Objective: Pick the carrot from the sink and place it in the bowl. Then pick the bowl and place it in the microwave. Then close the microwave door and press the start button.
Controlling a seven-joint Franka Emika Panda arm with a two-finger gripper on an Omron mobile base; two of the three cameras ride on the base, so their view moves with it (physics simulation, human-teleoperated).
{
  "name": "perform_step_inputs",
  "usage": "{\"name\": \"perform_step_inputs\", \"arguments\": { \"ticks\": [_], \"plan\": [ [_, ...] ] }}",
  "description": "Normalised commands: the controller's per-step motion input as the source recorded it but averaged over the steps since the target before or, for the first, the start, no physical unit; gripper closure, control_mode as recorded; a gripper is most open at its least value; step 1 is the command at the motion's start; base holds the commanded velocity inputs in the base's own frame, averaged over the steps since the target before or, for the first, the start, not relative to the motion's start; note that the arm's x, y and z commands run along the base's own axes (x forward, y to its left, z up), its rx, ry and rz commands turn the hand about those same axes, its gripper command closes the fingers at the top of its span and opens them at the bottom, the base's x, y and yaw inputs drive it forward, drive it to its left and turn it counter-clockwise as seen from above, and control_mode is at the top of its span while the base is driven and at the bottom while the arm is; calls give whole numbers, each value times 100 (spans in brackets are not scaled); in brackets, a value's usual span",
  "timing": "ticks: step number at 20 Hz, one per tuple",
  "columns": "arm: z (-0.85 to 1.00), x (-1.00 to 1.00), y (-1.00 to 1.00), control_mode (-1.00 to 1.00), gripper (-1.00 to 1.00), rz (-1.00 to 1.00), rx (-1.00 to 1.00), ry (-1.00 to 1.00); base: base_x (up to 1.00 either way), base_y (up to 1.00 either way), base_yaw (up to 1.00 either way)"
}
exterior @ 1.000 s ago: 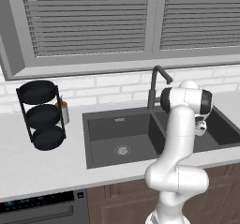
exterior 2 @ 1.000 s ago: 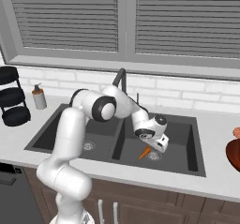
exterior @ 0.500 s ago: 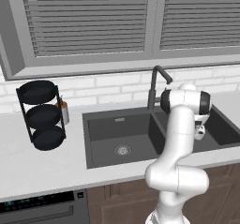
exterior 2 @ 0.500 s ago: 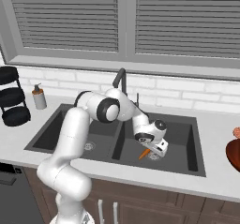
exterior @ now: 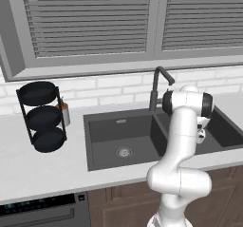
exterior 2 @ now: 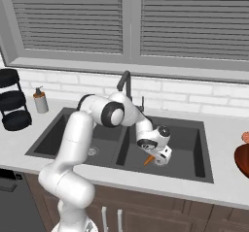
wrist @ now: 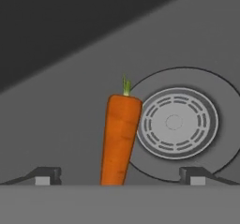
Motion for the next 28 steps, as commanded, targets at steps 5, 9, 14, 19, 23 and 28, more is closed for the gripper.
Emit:
{"name": "perform_step_inputs", "arguments": {
  "ticks": [5,9,14,19,23,28],
  "plan": [
    [-21,0,29,-100,-100,0,-3,12,0,0,0],
    [-29,0,0,-100,-100,0,0,7,0,0,0],
    [-28,0,6,-100,-100,0,0,2,0,0,0],
    [-38,0,4,-100,100,0,0,4,0,0,0],
    [-46,1,12,-100,100,0,0,5,0,0,0],
    [-46,1,6,-100,100,0,0,6,0,0,0]
  ]
}}
